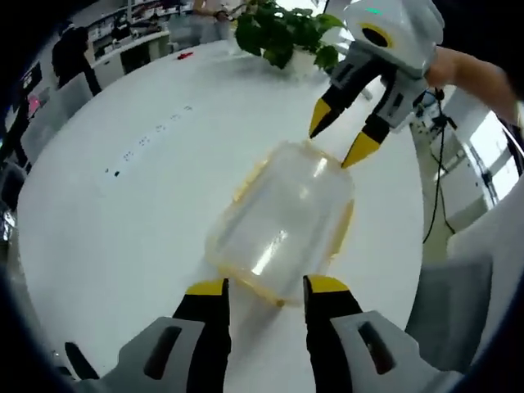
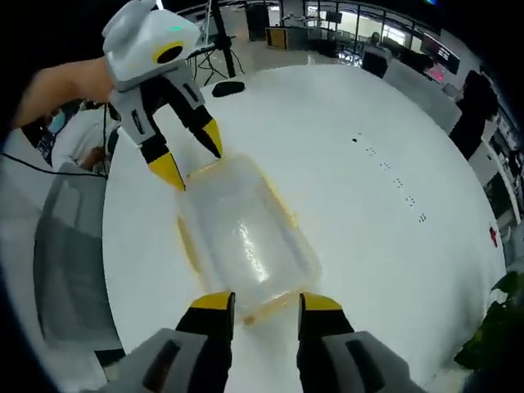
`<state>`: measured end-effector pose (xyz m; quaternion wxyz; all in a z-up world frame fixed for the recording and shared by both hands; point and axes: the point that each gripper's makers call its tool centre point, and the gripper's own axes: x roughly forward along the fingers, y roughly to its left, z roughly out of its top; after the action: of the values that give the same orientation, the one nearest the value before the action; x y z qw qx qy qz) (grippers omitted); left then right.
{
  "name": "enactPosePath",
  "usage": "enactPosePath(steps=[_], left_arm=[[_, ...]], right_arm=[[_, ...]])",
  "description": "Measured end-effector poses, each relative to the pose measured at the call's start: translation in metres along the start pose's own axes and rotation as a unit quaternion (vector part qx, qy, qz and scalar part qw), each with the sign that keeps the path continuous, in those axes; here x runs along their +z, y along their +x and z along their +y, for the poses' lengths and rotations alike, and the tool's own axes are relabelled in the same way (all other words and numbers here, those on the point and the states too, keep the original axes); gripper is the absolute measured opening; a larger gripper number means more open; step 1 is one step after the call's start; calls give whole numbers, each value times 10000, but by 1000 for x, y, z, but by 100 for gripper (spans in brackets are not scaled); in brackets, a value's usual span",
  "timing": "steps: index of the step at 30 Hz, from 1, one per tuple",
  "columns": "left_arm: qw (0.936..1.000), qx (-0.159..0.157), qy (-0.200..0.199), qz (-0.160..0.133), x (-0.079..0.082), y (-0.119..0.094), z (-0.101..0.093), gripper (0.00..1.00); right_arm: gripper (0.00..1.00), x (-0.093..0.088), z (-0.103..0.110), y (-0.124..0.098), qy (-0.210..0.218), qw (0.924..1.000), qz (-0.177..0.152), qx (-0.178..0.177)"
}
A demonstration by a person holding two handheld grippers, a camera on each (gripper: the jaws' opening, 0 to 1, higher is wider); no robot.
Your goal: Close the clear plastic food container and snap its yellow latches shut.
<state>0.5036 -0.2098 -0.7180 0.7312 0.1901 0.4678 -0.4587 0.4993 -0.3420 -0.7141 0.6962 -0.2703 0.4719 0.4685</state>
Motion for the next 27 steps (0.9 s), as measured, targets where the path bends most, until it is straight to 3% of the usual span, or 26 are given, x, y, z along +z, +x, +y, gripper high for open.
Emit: enactPosePath(steps=[16,27], left_arm=[[9953,-159,954,101,17,-6,-2,31],[9921,-370,1198,-63,37,2,-17,30]], right_arm=[[27,7,-2,-4,-824,9965,122,76],[26,27,5,2,-871,9958,-76,258]])
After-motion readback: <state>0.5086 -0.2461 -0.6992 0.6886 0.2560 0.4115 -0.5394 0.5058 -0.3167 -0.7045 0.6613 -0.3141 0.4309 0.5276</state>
